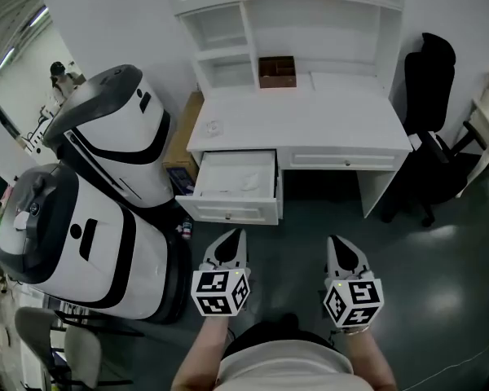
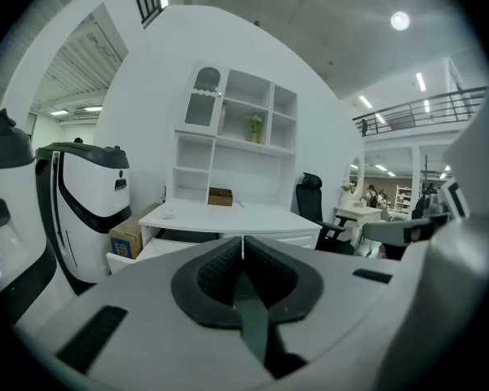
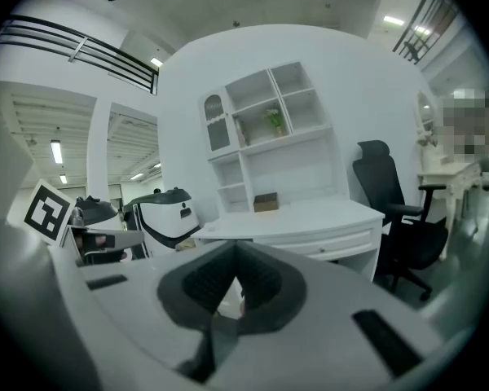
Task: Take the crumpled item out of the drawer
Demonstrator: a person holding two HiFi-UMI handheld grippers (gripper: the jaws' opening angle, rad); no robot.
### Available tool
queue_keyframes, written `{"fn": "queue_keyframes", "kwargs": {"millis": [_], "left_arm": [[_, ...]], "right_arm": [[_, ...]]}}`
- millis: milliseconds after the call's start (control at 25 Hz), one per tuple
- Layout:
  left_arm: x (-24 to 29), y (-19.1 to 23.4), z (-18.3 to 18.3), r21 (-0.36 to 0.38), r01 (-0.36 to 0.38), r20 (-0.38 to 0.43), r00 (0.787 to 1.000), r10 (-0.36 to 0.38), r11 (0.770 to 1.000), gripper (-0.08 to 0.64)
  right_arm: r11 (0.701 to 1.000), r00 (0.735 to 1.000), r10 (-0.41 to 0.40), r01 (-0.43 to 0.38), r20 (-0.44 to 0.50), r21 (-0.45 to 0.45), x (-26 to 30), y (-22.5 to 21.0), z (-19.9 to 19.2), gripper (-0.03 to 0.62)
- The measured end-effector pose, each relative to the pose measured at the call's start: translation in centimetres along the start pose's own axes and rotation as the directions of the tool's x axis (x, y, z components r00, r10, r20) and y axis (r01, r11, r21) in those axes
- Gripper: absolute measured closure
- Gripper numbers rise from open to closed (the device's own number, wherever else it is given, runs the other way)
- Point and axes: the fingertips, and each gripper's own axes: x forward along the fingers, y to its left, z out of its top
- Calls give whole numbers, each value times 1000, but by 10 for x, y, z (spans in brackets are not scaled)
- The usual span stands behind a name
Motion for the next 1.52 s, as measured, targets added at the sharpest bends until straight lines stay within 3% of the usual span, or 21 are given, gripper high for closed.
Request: {"fn": "queue_keyframes", "kwargs": {"millis": [560,1080,1520], "left_arm": [[-7,-1,6,-15,-56,15,998,57,998,435],[23,24,19,-14,-93,38,995,93,996,411],[93,71,42,-18,-111,46,993,112,994,400]], "right_arm": [[999,999,30,-30,13,30,2,-10,1,591],[999,1000,6,-6,12,46,31,-24,7,591],[1000,1000,8,-7,-17,29,112,-31,21,591]]}}
